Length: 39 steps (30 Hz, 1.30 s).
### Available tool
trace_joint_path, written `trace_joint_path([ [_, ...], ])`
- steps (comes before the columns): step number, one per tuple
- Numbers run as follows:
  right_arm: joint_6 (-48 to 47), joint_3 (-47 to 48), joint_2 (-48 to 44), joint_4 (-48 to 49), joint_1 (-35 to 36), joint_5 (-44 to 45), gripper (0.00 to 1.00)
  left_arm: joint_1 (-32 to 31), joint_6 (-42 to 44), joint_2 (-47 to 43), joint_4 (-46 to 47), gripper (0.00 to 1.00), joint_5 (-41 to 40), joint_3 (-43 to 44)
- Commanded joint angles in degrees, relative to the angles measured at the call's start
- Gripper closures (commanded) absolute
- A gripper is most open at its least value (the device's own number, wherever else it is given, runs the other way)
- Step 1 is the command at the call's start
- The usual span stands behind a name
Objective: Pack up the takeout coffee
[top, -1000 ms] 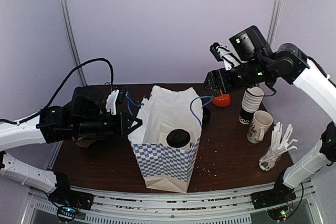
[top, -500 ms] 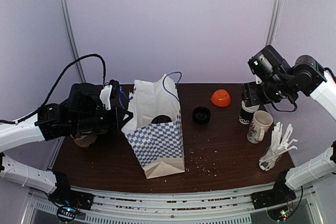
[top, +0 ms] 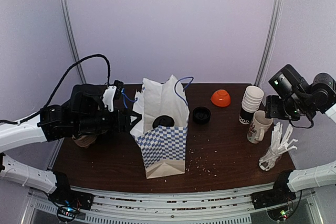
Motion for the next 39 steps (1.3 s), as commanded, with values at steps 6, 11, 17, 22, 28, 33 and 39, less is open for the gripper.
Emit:
trace_joint_path([
  [6, -2.4, -4.6, -3.2, -1.6, -2.9, -12.1, 0.35, 0.3, 3.5, 0.0, 4.0, 0.23, 3.9, -0.7],
  [11, -5.4, -5.8, -3.8, -1.7, -3.3, -14.2, 0.36, 0.3, 3.4, 0.5, 4.2, 0.21, 4.8, -1.2],
  [17, -3.1, -6.3, -3.4, -1.5, -3.5, -2.6, 0.38, 0.3, 2.4, 0.8, 4.6, 0.2, 3.8, -1.8],
  [22, -1.9, -6.7, -2.0, -1.4, -3.7, 2.8, 0.4, 0.3, 2.1, 1.6, 4.7, 0.2, 4.1, -1.4],
  [28, -2.7, -10.2, -1.0, 2.3, -5.4, 1.8, 0.43, 0.3, 1.9, 2.6, 5.4, 0.2, 5.0, -1.4],
  [33, -4.3, -12.5, -1.5, 5.3, -7.8, 0.2, 0.51, 0.3, 2.0, 2.9, 5.3, 0.2, 5.7, -1.3],
  [39, -5.4, -14.7, -2.1, 6.7, -9.5, -1.1, 0.62, 0.3, 1.8, 2.8, 5.3, 0.2, 5.5, -1.5],
])
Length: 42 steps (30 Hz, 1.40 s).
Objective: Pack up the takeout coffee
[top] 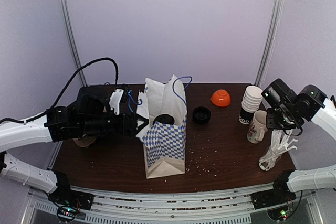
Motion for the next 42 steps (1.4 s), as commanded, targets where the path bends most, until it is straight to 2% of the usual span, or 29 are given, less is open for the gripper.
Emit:
trace_joint_path([
  [1, -1.1, -1.6, -0.9, 1.1, -1.1, -0.1, 0.64, 0.3, -0.2, 0.1, 1.9, 0.2, 0.8, -0.4],
  [5, -1.5, -1.7, -1.0, 1.4, -1.7, -0.2, 0.74, 0.3, -0.1, 0.3, 1.8, 0.2, 0.8, -0.3],
  [21, -1.8, 2.6, -1.7, -1.2, -1.8, 0.6, 1.0, 0.3, -0.5, 0.5, 1.8, 0.2, 0.8, -0.2],
  [31, -3.1, 10.8, -0.3, -5.1, -1.8, 0.4, 1.0, 0.3, -0.7, 1.2, 2.0, 0.2, 0.9, 0.1],
  [42, -6.3, 26.6, 3.9, -7.2, -1.8, -4.4, 1.0, 0.3, -0.6, 1.6, 1.8, 0.2, 1.0, 0.9],
])
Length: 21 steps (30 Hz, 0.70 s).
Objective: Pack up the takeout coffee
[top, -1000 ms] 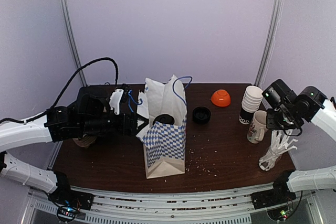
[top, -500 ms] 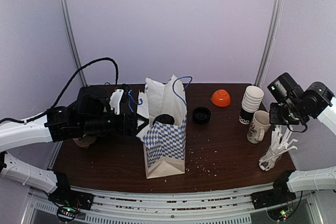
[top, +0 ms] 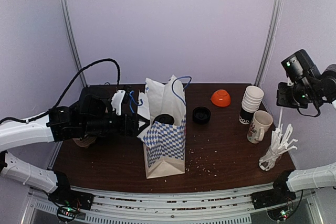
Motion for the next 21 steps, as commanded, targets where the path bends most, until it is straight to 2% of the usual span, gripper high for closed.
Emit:
trace_joint_path([
  [1, -2.0, 6.3, 2.1, -1.9, -0.4, -2.8, 1.0, 0.3, -0.1, 0.3, 1.3, 0.2, 0.6, 0.8],
  [10, -5.4, 18.3, 6.3, -1.9, -0.4, -6.3, 1.0, 0.3, -0.3, -0.5, 0.9, 0.2, 0.1, 0.8],
  [17, -6.7, 23.4, 9.2, -1.6, -0.3, -6.6, 1.0, 0.3, -0.8, -1.0, -0.5, 0.2, -0.7, 1.6],
  [21, -8.0, 25.4, 9.1, 3.2, -0.3, -9.0, 1.0, 0.3, -1.3, -2.0, -0.6, 0.2, -1.2, 1.5],
])
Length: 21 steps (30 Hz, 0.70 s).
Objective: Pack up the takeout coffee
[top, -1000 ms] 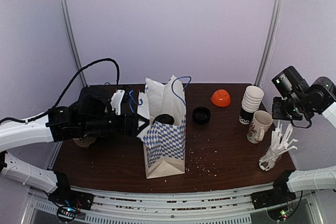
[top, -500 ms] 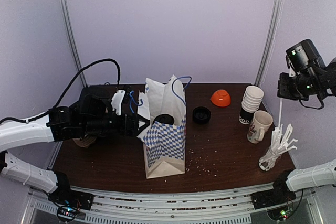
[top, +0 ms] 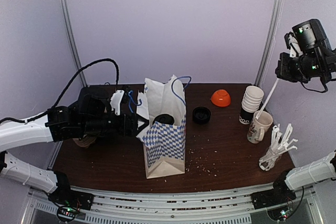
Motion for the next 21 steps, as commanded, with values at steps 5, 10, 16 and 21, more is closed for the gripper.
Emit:
trace_joint_path([
  [5, -3.3, 2.6, 0.2, 12.3, -0.2, -7.0, 1.0, 0.2, -1.2, -2.5, 0.0, 0.17, -0.8, 1.8],
  [10, -4.9, 1.5, 0.2, 22.2, -0.3, -11.5, 1.0, 0.3, -1.8, -3.6, -0.2, 0.03, -0.4, 2.0],
  [16, -5.7, -0.3, 0.1, 35.6, -0.2, -19.3, 1.0, 0.3, -3.0, -5.4, -1.2, 0.02, -1.8, 1.9],
  [21, -6.4, -0.7, 0.3, 44.5, -0.2, -23.4, 1.0, 0.3, -4.2, -7.3, -1.3, 0.02, -3.9, 1.6],
])
